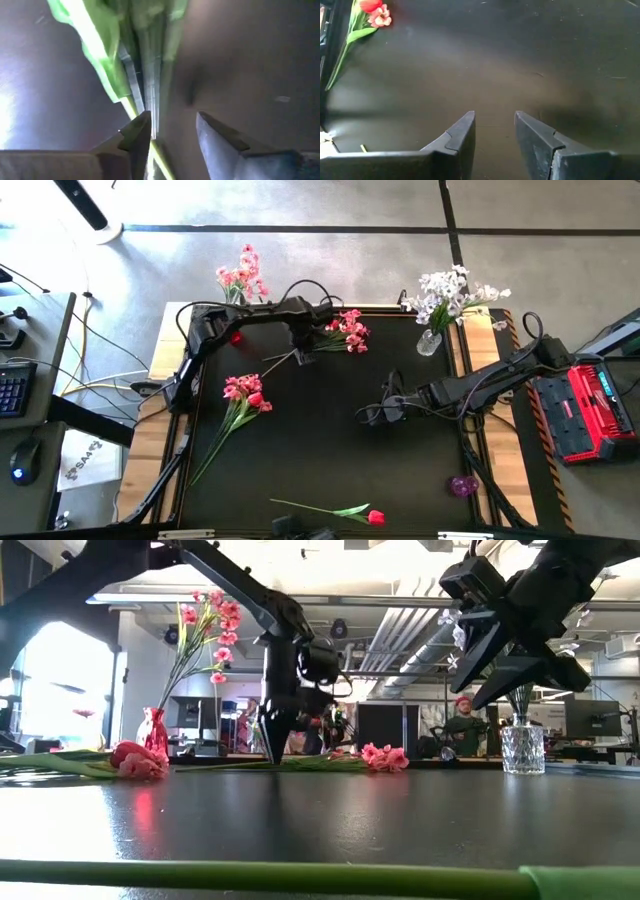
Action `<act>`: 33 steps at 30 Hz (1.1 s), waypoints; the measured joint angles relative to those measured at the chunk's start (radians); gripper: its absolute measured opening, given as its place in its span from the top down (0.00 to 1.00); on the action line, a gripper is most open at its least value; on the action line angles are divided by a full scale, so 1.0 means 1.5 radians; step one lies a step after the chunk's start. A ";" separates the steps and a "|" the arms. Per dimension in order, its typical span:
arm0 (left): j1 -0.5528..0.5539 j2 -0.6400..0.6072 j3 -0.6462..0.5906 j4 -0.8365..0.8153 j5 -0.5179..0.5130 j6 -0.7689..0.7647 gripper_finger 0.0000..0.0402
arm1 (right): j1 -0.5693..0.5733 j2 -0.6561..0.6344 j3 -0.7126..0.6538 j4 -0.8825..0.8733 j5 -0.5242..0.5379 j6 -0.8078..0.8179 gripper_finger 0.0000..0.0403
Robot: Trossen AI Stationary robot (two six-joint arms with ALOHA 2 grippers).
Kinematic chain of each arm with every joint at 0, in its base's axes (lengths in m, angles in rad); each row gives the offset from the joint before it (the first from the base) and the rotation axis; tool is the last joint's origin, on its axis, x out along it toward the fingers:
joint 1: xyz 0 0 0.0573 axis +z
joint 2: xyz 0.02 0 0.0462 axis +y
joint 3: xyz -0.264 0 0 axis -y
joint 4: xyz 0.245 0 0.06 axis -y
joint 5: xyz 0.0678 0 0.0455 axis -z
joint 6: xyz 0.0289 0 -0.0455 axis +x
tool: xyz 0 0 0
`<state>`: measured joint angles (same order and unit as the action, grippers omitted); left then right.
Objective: Sort flowers into vase by color
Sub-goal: Put the top pink flowers into the red flower vase
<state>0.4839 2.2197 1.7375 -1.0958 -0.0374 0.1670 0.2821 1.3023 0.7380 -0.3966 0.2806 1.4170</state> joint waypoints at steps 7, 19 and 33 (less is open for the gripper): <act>0.008 -0.001 -0.001 0.003 -0.049 0.017 0.56 | 0.000 0.000 0.000 -0.001 0.000 0.000 0.69; 0.017 0.003 0.000 0.041 -0.114 0.047 0.56 | 0.000 0.000 0.000 -0.002 0.008 0.010 0.69; 0.025 0.035 0.003 0.018 -0.041 0.075 0.58 | 0.000 0.000 0.000 -0.001 0.010 0.031 0.69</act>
<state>0.5209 2.2715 1.7416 -1.0694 -0.0997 0.2799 0.2821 1.3022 0.7380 -0.3981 0.2951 1.4637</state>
